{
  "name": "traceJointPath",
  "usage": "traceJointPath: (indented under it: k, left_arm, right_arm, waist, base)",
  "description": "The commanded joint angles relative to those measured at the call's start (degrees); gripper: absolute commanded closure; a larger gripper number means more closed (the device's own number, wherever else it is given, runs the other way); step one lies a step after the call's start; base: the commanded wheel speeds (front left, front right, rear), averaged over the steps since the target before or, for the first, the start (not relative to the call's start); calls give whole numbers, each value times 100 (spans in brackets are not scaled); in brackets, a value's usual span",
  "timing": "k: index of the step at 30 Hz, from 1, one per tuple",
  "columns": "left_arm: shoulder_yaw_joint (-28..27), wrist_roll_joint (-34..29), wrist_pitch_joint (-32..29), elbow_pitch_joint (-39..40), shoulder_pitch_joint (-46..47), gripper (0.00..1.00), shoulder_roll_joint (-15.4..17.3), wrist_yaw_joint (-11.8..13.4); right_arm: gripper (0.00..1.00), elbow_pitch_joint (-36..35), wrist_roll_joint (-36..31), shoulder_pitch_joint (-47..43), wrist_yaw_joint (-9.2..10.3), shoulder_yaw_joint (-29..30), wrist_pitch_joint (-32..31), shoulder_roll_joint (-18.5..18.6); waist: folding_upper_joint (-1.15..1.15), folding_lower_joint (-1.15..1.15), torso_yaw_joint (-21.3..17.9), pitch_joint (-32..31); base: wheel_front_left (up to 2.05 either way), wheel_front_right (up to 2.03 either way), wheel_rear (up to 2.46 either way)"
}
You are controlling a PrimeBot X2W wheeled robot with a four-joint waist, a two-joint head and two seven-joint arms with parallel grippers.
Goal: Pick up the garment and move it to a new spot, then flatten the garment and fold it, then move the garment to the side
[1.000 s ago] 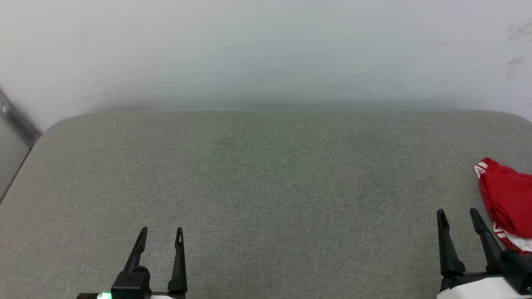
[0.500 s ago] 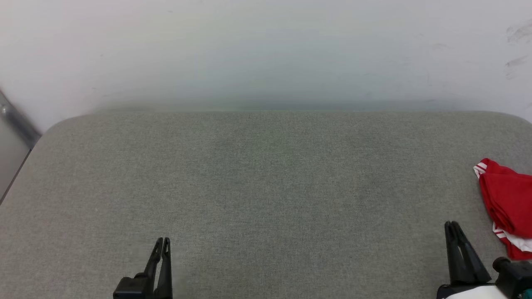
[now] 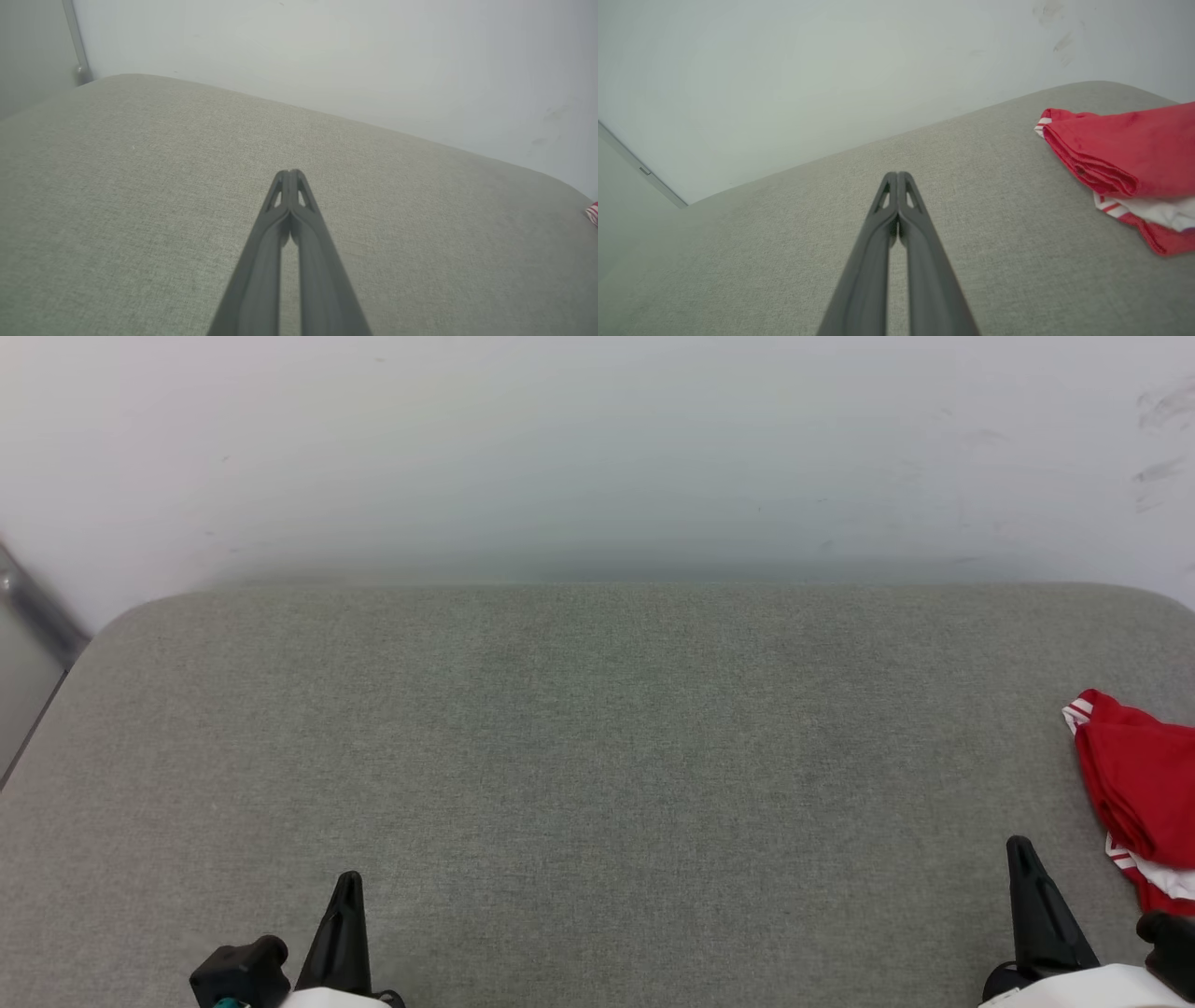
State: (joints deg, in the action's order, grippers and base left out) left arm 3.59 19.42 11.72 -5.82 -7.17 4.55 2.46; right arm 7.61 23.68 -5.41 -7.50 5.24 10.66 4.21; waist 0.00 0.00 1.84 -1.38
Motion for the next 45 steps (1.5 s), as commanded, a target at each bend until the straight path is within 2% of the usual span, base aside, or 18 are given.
traceJointPath:
  k: [1,23,45]
  left_arm:
    - [-38,288,-49,43,182,100,26,-69]
    - [-237,2428,-500,-215,539,100,38,-352]
    - [-419,4028,-868,-397,808,100,21,-559]
  right_arm:
    - [100,-48,277,197,0,22,-52,-1]
    - [100,148,2221,498,1,54,-540,-40]
    - [100,300,3699,733,0,81,-926,-72]
  waist:
    - [0,0,-2,2]
    - [0,0,-39,33]
    - [0,0,-74,63]
  base:
    - [0,0,0]
    - [0,0,0]
    - [0,0,0]
